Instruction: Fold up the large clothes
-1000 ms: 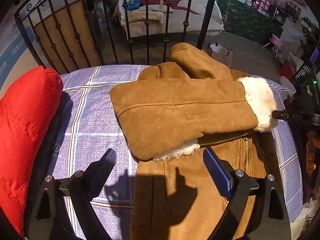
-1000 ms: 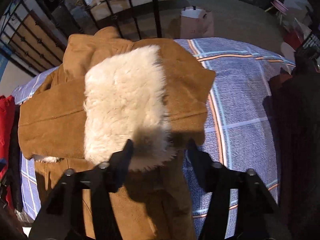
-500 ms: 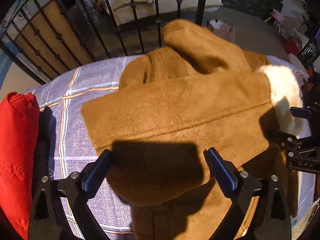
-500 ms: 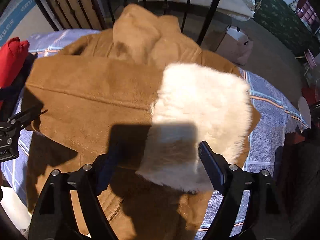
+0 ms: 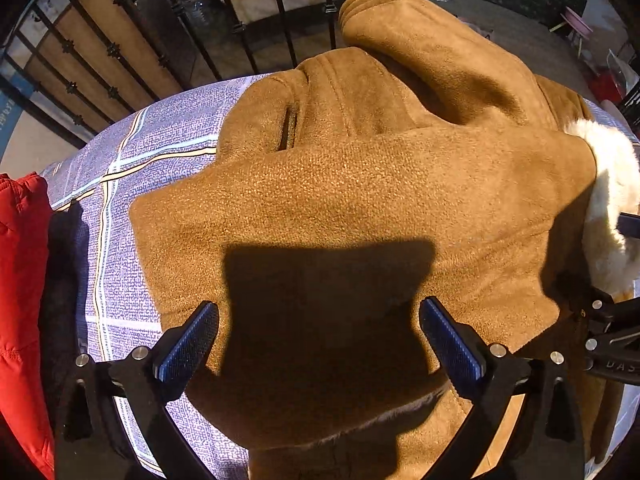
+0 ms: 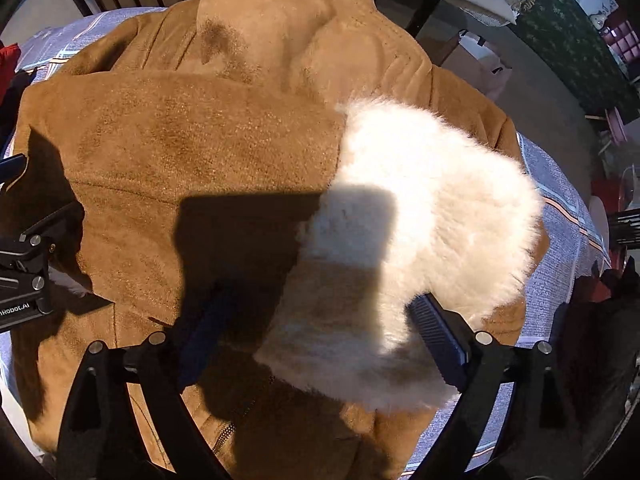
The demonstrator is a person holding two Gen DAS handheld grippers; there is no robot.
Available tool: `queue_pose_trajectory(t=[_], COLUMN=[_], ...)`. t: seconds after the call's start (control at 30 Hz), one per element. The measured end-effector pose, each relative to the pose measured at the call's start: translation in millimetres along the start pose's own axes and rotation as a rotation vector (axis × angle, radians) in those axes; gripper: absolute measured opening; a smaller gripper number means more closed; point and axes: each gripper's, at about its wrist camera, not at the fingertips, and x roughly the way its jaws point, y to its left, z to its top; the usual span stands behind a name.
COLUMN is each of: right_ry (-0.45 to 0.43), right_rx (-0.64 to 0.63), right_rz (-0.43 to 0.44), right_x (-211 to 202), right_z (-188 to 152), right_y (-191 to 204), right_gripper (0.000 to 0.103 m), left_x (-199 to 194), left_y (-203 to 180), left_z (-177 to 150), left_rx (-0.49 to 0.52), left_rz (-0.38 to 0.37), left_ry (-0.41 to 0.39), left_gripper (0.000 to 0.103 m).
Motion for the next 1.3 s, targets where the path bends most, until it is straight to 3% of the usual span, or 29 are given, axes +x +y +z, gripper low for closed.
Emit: queue_pose_trajectory(t=[0.27,0.5,0.67,0.77,0.83,1.0,1.13,1.3], right_ry=[0.010,-0.071,-0.134,-0.233,-0.240,-0.144,-0.048,0.010], right_rx=[-0.001,-0.009,0.024,0.099,0.130,0.259,0.419,0.543], right_rz=[-0.019,-0.010,0.050,0.149,0.178,0.235,0.303,0.438], right_x=[6.7,3.0,-22.6,-52.8,-59.2,-45.1,-26.1,-13.4], right_z=[7.9,-4.4,-19.9,-47.8,-68.1,-138.9,-194.8,-250.0], right_y=[0.8,-0.7,-10.2,-28.5,-39.2,-78.4,-113.6,-132.4], right_gripper=[0.097,0.097,0.097,0.097,0.097,0.097,0.097,0.097], left_x=[11.2,1.4,-40.5,-67.0,-76.1,-82.4,-78.8,-81.9], left_y=[5.9,6.7,16.5,35.2,51.5,94.8,126.5,131.2], left_z=[10.1,2.3,-16.2,-45.5,-70.5,-135.6,-185.4,-222.4], left_rx=[-0.009,0.007,0.014,0.008,0.004,-0.044,-0.148,-0.187], left_rz=[-0.043,-0.046,-0.083,-0.116,-0.121,-0.138,-0.211,-0.276], left_ry=[0.049,0.005,-0.066,-0.117,-0.111,-0.038,0.045,0.073], left_gripper=[0.099,0.098,0.092,0.092,0.092,0.082,0.074,0.073])
